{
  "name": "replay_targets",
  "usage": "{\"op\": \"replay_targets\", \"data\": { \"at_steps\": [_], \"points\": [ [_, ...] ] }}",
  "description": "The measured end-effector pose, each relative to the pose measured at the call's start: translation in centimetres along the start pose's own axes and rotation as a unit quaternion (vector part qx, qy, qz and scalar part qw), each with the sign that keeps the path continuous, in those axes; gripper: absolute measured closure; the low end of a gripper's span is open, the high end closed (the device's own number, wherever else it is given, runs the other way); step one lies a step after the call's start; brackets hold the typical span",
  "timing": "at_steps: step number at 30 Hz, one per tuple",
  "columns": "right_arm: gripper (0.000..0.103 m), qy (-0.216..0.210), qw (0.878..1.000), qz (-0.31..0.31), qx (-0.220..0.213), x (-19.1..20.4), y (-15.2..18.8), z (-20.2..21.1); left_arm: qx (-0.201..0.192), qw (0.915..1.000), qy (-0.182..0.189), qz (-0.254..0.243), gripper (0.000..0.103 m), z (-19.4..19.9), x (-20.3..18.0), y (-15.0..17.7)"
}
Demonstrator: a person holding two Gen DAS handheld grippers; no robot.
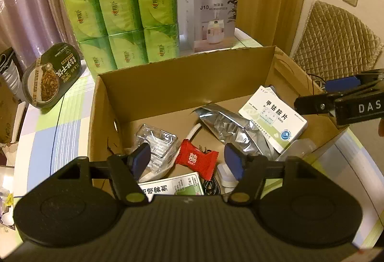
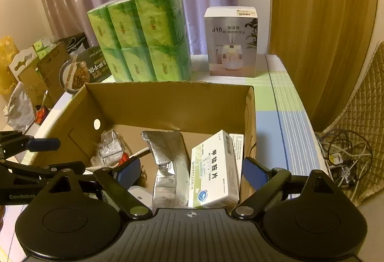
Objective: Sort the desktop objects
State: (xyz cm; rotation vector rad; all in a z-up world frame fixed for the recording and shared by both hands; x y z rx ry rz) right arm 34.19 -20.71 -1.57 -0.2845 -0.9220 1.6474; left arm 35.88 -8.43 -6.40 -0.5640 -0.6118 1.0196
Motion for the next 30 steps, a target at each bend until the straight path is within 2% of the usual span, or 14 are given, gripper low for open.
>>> {"op": "replay_targets", "data": {
  "at_steps": [4,14,24,30],
  "points": [
    [0.011,0.002,1.0,0.002,0.002,0.1,0.2,0.2,-0.002,1.0,-0.003,0.001,0.035,0.3,0.2,0.1],
    [0.003,0.0,1.0,0.009,0.004,1.0,0.7,1.3,-0.01,0.9995,-0.02,0.022,0.014,1.9,1.3,0.4],
    [0.002,-0.002,1.0,0.004,0.003,1.9,1.6,3.5,-0.032,0.9967,-0.042,0.062,0.004,5.2,2.9,1.0],
    [0.002,-0.005,1.0,0.003,0.0,3.2,2.3,5.4,-0.029,0.9948,-0.049,0.085,0.003,7.4,3.6,1.4]
  ]
}}
Point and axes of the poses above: each gripper's, at about its wrist camera, not at the fingertips, and z roughly against the way its jaws point, x to its left, y to its underside, the point moved 10 cm from there along -z, roughly the way its jaws point, and after that the axes turned 13 degrees about -y, right-handed, at the moved point
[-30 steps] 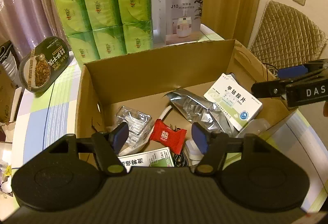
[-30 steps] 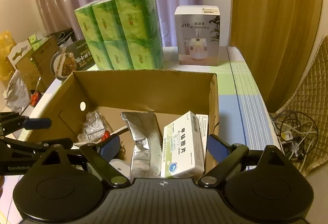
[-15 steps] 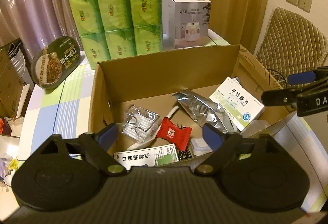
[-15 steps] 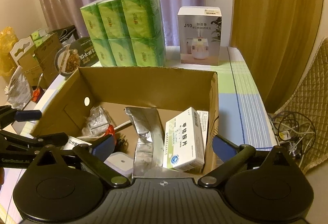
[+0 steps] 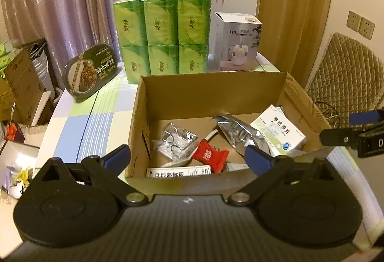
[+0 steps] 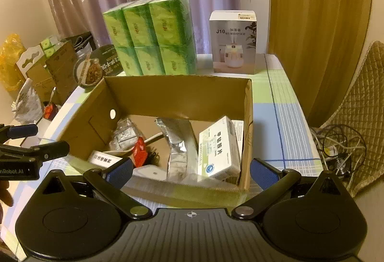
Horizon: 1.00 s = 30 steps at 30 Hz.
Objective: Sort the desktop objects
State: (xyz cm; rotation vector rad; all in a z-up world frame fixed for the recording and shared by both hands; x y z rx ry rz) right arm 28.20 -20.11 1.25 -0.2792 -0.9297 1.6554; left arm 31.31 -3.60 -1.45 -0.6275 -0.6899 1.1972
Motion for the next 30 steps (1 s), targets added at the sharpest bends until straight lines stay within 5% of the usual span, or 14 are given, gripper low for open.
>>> {"op": "replay_targets", "data": {
  "at_steps": [30],
  "points": [
    [0.002,0.015,0.999,0.03,-0.042,6.6,4.4,10.3,-0.007,0.995,-0.041,0.091,0.002,11.6,3.0,4.4]
  ]
}}
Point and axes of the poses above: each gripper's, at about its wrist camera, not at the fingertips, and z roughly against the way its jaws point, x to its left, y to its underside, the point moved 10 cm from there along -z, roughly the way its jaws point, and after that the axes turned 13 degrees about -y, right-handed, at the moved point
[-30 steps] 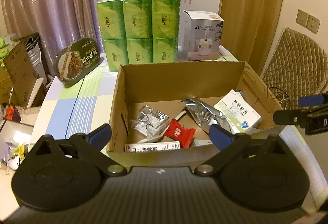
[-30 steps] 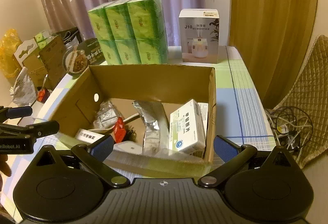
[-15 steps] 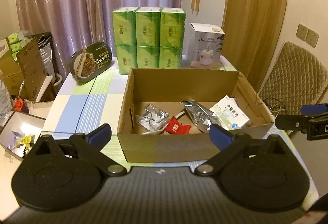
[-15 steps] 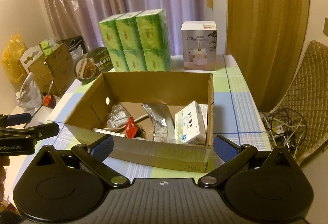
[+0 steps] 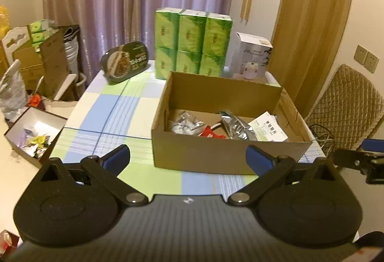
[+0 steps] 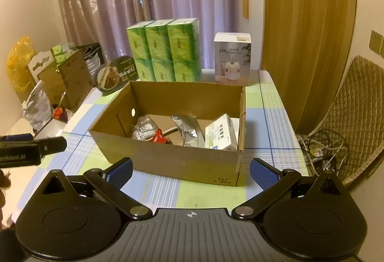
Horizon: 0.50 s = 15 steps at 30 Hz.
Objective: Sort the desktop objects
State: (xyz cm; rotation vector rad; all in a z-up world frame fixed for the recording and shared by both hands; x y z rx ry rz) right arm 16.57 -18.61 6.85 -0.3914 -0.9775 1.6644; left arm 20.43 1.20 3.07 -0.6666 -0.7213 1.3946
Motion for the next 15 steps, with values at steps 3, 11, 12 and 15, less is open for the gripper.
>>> {"op": "replay_targets", "data": {
  "at_steps": [3,11,12,15],
  "points": [
    [0.002,0.002,1.0,0.004,-0.004,0.5,0.5,0.9,0.009,0.9999,0.0,0.006,0.002,0.8,0.3,0.4],
    [0.002,0.0,1.0,0.005,-0.013,1.3,1.3,2.8,0.004,1.0,-0.001,0.004,0.002,2.9,0.4,1.1],
    [0.002,0.0,1.0,0.006,-0.014,1.4,1.4,3.1,0.004,1.0,-0.003,0.004,0.002,3.1,0.4,1.2],
    [0.002,0.001,1.0,0.013,-0.016,1.9,1.4,3.7,0.003,1.0,-0.008,0.005,0.002,3.9,0.5,1.4]
  ]
}}
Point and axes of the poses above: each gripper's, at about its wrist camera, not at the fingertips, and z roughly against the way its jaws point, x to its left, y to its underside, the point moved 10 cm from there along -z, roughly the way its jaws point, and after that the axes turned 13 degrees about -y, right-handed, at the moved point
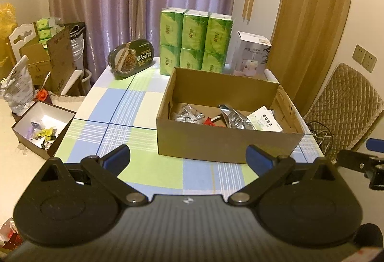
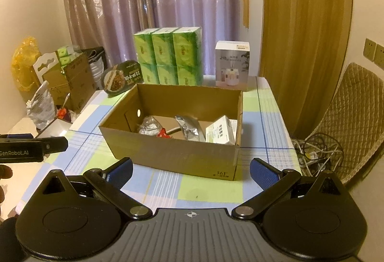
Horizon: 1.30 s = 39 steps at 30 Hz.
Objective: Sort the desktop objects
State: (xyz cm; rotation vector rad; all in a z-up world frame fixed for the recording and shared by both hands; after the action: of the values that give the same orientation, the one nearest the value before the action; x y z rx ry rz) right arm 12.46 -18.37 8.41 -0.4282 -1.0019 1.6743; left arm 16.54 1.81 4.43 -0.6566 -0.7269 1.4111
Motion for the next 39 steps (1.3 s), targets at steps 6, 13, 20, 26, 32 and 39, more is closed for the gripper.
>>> {"op": "replay_targets", "data": {
  "at_steps": [6,13,20,26,32,39],
  "points": [
    [0.002,0.008,1.0,0.007,0.002,0.7,0.5,0.9,-0.009,0.9999,-0.004,0.004,0.002,1.4,0.5,0.3],
    [0.002,0.019,1.0,0.0,0.008,0.8,1.4,1.2,-0.009,1.0,-0.001,0.004,0.002,2.3,0.8,1.0],
    [0.002,0.016,1.0,-0.006,0.018,0.8,2.4,0.9,-0.002,0.9999,-0.012,-0.001,0.002,2.1,1.1,2.0],
    [0.002,0.015,1.0,-0.008,0.019,0.9,2.6,0.8,0.008,0.9999,-0.015,-0.002,0.002,1.6,1.1,2.8],
    [0.002,0.014,1.0,-0.011,0.02,0.8,2.8,0.7,0.009,0.9998,-0.016,-0.003,0.002,1.5,1.0,3.0],
    [0.002,0.013,1.0,-0.015,0.022,0.8,3.1,0.6,0.01,0.9998,-0.016,-0.006,0.002,1.3,1.0,3.2]
  ]
}}
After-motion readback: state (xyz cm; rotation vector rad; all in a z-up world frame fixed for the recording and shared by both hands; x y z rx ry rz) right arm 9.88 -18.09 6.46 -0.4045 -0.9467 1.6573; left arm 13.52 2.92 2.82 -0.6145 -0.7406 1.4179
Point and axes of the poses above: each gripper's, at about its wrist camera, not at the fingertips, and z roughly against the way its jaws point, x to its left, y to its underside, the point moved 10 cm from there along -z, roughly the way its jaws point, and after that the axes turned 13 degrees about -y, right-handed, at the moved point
